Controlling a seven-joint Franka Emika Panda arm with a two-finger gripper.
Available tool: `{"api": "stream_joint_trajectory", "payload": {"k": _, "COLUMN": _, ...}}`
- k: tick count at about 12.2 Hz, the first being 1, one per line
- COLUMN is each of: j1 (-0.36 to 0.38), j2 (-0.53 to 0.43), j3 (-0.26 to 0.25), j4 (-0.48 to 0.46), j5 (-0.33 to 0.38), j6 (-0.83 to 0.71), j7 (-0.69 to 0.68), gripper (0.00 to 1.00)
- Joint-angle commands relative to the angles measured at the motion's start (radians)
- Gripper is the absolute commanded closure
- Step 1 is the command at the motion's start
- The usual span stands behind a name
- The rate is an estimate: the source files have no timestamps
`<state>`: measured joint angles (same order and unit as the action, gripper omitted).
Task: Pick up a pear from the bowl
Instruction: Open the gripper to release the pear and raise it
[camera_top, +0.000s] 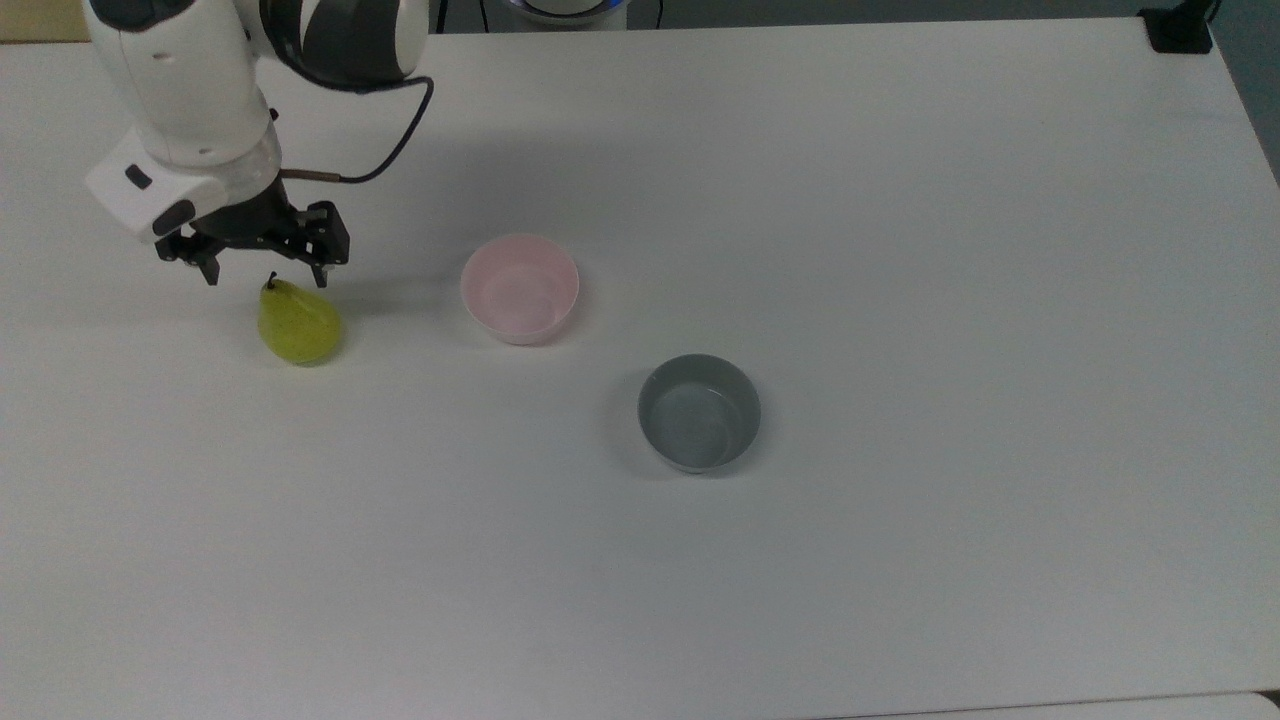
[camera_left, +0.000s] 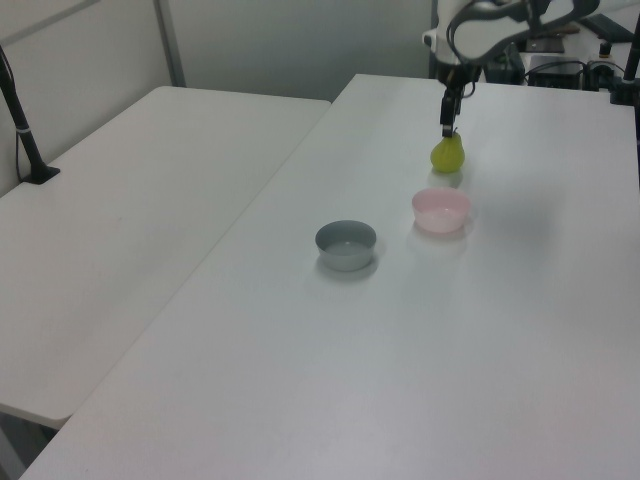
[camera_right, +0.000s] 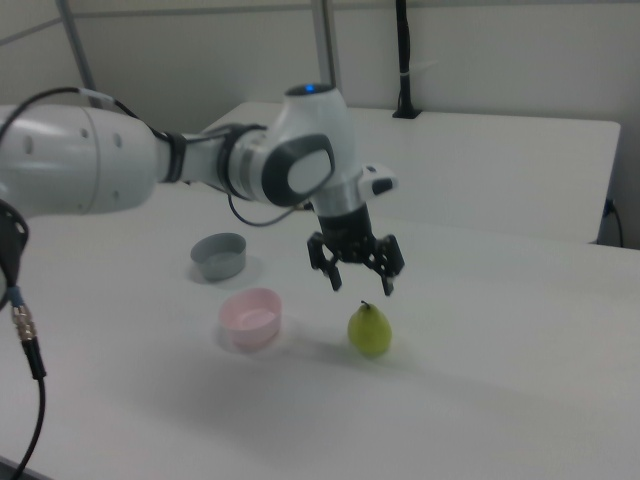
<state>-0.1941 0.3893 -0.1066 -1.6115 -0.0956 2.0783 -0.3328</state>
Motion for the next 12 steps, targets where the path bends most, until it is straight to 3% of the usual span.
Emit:
{"api": "stream_joint_trajectory", "payload": {"k": 1, "j1": 0.086, "j2": -0.102, "j3": 0.007, "j4": -0.008, "j5": 0.001, "j6": -0.116, "j7": 0.139, "gripper": 0.0}}
{"api": "stream_joint_trajectory", "payload": {"k": 5, "j1": 0.266, "j2": -0.234, "j3": 0.008, "j4": -0.01, "j5": 0.004, "j6": -0.282, "j7": 0.317, "gripper": 0.0}}
{"api": "stream_joint_trajectory", "payload": {"k": 7, "j1": 0.323, "j2": -0.276, "j3": 0.008, "j4": -0.011, "j5": 0.007, "j6": -0.343, "j7": 0.343, "gripper": 0.0}}
{"api": "stream_joint_trajectory", "payload": {"k": 12, "j1": 0.36, "j2": -0.357, "j3": 0.008, "j4": -0.01, "j5": 0.045, "j6": -0.435, "j7": 0.348, "gripper": 0.0}}
